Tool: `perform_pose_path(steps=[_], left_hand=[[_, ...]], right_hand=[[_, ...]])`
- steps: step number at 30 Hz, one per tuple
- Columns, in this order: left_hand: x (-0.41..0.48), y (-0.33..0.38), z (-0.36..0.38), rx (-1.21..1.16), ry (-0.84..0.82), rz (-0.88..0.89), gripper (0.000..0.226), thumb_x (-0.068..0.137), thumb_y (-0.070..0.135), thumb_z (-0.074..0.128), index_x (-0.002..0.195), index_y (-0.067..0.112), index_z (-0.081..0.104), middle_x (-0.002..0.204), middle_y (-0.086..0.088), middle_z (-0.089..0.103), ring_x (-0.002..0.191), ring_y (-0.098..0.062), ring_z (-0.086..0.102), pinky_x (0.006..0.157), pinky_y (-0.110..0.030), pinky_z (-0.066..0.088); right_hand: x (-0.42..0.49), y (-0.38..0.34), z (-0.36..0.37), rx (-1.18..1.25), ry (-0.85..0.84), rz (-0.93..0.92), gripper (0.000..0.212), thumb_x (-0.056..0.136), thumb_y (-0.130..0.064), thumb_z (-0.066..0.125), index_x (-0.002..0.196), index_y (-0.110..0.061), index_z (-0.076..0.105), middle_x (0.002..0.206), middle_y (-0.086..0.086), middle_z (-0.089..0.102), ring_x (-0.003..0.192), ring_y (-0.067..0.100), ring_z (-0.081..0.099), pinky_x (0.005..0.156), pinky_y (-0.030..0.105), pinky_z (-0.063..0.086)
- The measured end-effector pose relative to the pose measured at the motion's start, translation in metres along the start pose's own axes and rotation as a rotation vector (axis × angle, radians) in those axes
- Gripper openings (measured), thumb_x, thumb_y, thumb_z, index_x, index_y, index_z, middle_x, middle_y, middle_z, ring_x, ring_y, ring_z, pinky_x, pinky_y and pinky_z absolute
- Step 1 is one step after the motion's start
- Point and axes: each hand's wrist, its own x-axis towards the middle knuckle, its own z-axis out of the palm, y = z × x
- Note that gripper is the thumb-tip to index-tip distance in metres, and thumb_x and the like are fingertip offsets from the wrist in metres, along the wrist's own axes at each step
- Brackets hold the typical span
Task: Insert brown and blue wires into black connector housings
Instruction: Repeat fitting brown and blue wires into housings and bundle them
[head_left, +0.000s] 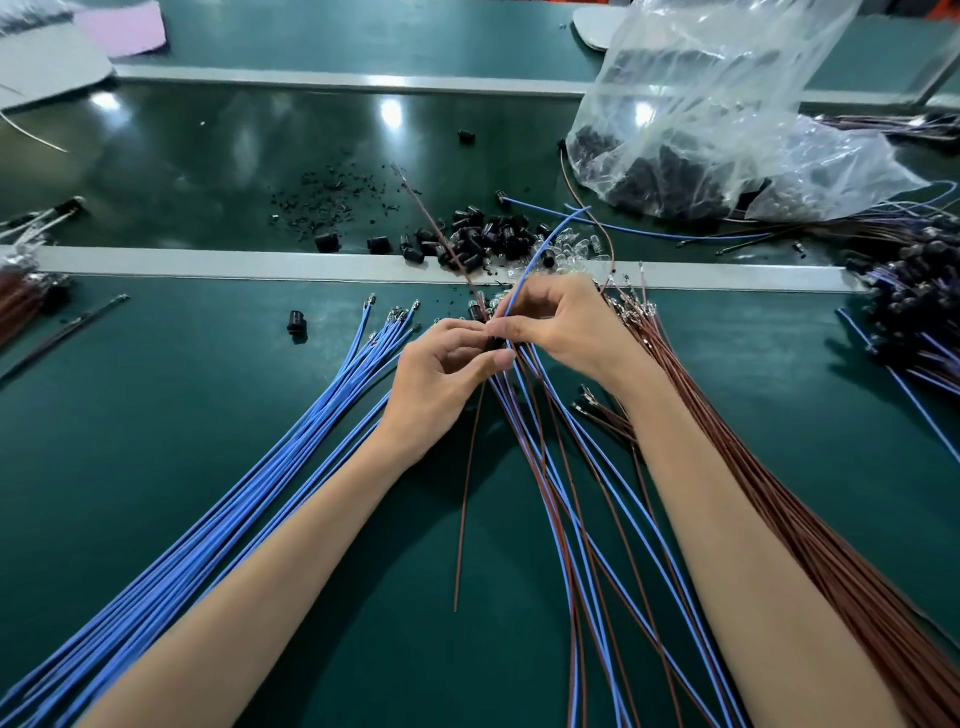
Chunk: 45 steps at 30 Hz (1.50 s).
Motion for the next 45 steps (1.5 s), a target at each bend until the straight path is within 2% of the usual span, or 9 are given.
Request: perform_pose_path(steps=[2,4,9,16,22,28,32,36,45], left_hand=[[-0.001,0.0,-0.001,-0.005,-0.002,-0.024,0.017,0.071,0.033,0.074,0.086,0.023,0.071,0.091,-0.009,0.07,0.08,-0.034,0.068,0.083,-0.043,0.054],[-0.003,0.0,0.0,-0.019,0.001,-0.048,0.017,0.071,0.036,0.074,0.084,0.025,0.072,0.084,-0.012,0.073,0.084,-0.041,0.068,0.086,-0.05,0.051],[-0.001,0.001,0.003,-0.105,-0.017,-0.087,0.018,0.07,0.028,0.075,0.085,0.019,0.073,0.08,0.001,0.075,0.078,-0.016,0.069,0.083,-0.032,0.056],[-0.002,-0.002,0.002,-0.077,0.001,-0.079,0.02,0.073,0.028,0.073,0.087,0.013,0.072,0.075,0.001,0.073,0.073,-0.011,0.07,0.07,-0.019,0.053],[-0.001,-0.005,0.002,-0.093,-0.023,-0.05,0.013,0.089,0.007,0.062,0.099,0.009,0.07,0.074,0.003,0.072,0.07,-0.011,0.068,0.071,-0.018,0.053],[0.0,-0.003,0.001,-0.078,-0.015,-0.046,0.014,0.093,0.006,0.057,0.095,0.012,0.069,0.074,0.003,0.07,0.068,-0.01,0.066,0.071,-0.021,0.053],[0.0,-0.004,0.001,-0.045,-0.033,-0.04,0.01,0.091,0.006,0.06,0.095,0.006,0.069,0.075,-0.002,0.068,0.068,-0.011,0.064,0.072,-0.021,0.052],[0.0,-0.002,0.002,-0.062,-0.027,-0.039,0.013,0.092,0.005,0.058,0.1,0.005,0.068,0.077,-0.005,0.067,0.066,-0.007,0.064,0.069,-0.017,0.051],[0.002,-0.004,0.001,-0.086,-0.017,-0.069,0.015,0.093,0.006,0.056,0.103,0.005,0.068,0.082,-0.009,0.069,0.073,-0.011,0.065,0.072,-0.021,0.053]], right_hand=[[0.002,0.001,0.002,-0.015,-0.009,0.021,0.01,0.076,-0.012,0.077,0.076,-0.015,0.068,0.073,0.004,0.067,0.067,0.008,0.059,0.068,0.022,0.049],[0.001,0.002,0.002,0.03,-0.04,0.067,0.011,0.076,-0.01,0.077,0.075,-0.015,0.068,0.072,0.005,0.066,0.068,0.01,0.058,0.068,0.023,0.049],[-0.001,-0.001,-0.005,0.201,-0.083,0.119,0.004,0.09,-0.015,0.063,0.089,-0.012,0.063,0.072,0.001,0.069,0.062,0.01,0.063,0.062,0.02,0.053],[0.002,-0.005,-0.003,0.221,0.005,0.097,0.013,0.088,-0.009,0.063,0.075,-0.01,0.06,0.062,-0.003,0.066,0.053,0.006,0.06,0.059,0.017,0.051],[0.003,-0.001,0.001,0.243,0.053,0.087,0.014,0.09,-0.009,0.061,0.076,-0.01,0.059,0.058,-0.006,0.065,0.051,0.008,0.061,0.055,0.019,0.052],[0.005,0.0,0.003,0.218,0.146,0.043,0.015,0.091,-0.004,0.059,0.078,-0.01,0.056,0.062,-0.001,0.062,0.051,0.009,0.061,0.054,0.02,0.052],[0.006,0.002,0.003,0.172,0.086,0.042,0.01,0.09,-0.004,0.061,0.08,-0.007,0.058,0.064,0.0,0.064,0.053,0.01,0.062,0.06,0.024,0.055],[0.006,0.002,0.001,0.177,0.152,0.009,0.01,0.089,-0.004,0.061,0.08,-0.009,0.059,0.064,-0.001,0.064,0.054,0.008,0.062,0.057,0.019,0.052],[0.006,-0.001,0.006,0.181,0.147,-0.022,0.017,0.089,-0.002,0.061,0.077,-0.014,0.057,0.064,0.004,0.061,0.053,0.008,0.059,0.058,0.021,0.051]])
